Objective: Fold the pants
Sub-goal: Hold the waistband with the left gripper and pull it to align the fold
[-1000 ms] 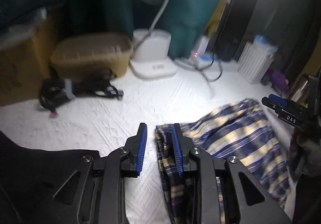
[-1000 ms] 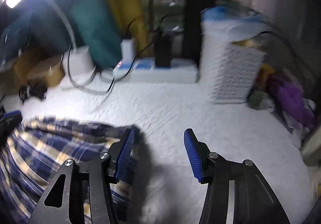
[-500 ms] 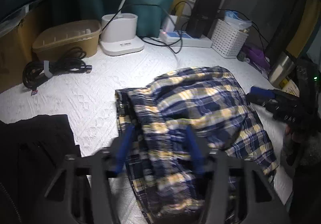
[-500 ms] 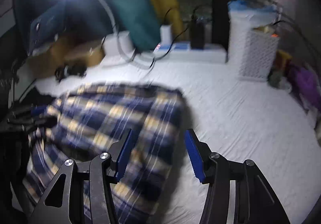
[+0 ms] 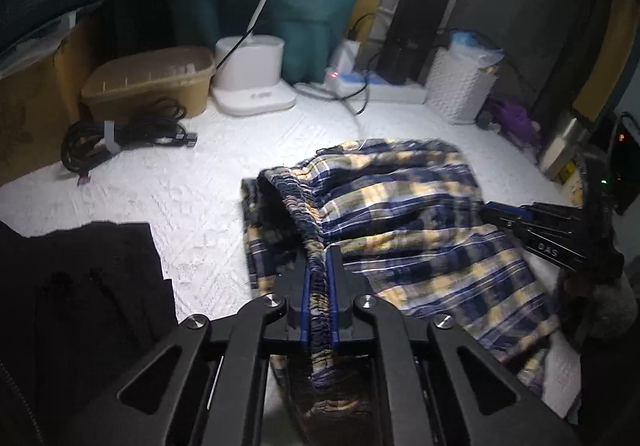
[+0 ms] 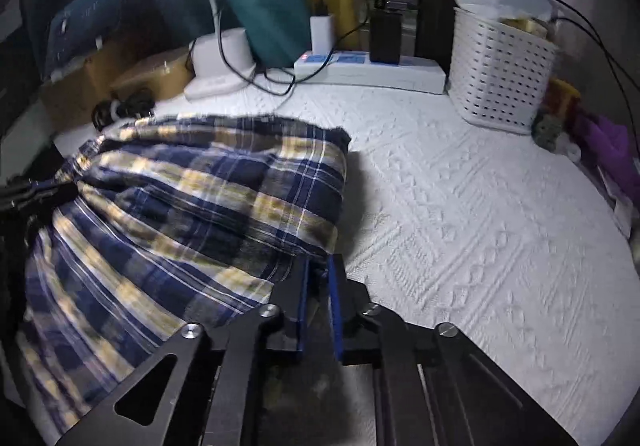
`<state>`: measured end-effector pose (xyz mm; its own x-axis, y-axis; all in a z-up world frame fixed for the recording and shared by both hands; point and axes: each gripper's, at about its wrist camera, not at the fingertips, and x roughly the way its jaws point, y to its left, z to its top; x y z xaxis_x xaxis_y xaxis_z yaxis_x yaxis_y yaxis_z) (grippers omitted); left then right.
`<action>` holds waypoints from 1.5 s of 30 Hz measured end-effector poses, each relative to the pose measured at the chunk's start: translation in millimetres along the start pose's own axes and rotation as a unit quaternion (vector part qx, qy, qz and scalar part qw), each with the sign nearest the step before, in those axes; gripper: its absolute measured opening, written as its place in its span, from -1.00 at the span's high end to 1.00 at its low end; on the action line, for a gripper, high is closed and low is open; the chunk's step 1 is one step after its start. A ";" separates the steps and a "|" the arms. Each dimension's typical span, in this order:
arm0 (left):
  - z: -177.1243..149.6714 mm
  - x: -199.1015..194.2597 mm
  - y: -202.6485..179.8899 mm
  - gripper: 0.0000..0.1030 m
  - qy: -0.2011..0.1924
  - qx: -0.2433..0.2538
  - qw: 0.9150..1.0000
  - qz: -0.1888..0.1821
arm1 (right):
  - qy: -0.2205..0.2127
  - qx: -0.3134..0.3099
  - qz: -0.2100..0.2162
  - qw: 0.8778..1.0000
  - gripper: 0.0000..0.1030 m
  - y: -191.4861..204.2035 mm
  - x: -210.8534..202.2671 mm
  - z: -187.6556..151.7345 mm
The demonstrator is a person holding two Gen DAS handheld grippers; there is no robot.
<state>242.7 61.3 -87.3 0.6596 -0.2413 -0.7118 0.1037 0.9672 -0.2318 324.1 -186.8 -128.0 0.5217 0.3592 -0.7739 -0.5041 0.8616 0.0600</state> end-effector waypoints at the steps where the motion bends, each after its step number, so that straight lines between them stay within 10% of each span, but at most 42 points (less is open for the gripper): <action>1: 2.0 -5.1 -1.7 0.89 -0.006 0.001 1.000 -0.001 | 0.000 0.007 0.013 1.000 0.83 -1.4 -2.3 0.4; 12: 1.6 15.9 9.7 0.78 0.017 -0.006 1.000 0.026 | 0.013 0.031 -0.036 0.999 0.83 -11.2 0.9 -2.1; 19: -5.3 -21.4 19.9 0.19 -0.014 -0.041 0.999 0.015 | -0.007 0.027 -0.031 0.999 0.73 -11.2 -33.4 -14.1; 23: -16.5 -36.1 10.5 -0.35 -0.025 -0.036 0.999 -0.011 | -0.006 0.028 -0.018 0.999 -1.00 -0.1 -43.3 -22.3; 29: -37.3 -20.3 -4.8 -0.35 0.016 -0.025 1.000 -0.006 | -0.017 0.019 0.005 1.000 -0.97 20.8 -56.4 -36.9; 33: -45.0 -13.9 -8.8 -0.28 0.028 -0.009 1.000 0.000 | 0.009 0.019 0.016 1.000 -0.24 26.3 -45.2 -51.2; 39: -52.6 -5.9 -8.9 0.29 0.046 0.002 0.999 0.023 | 0.015 -0.018 -0.027 0.999 0.34 38.8 -35.6 -66.6; 45: -56.9 -2.8 -3.2 0.38 0.043 0.008 0.999 0.030 | 0.010 -0.032 -0.057 0.998 0.38 34.8 -39.0 -69.8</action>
<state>198.2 54.4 -122.2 0.5980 -0.1879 -0.7791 0.0779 0.9812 -0.1768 238.2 -195.9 -139.8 0.5651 0.2523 -0.7854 -0.4860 0.8712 -0.0698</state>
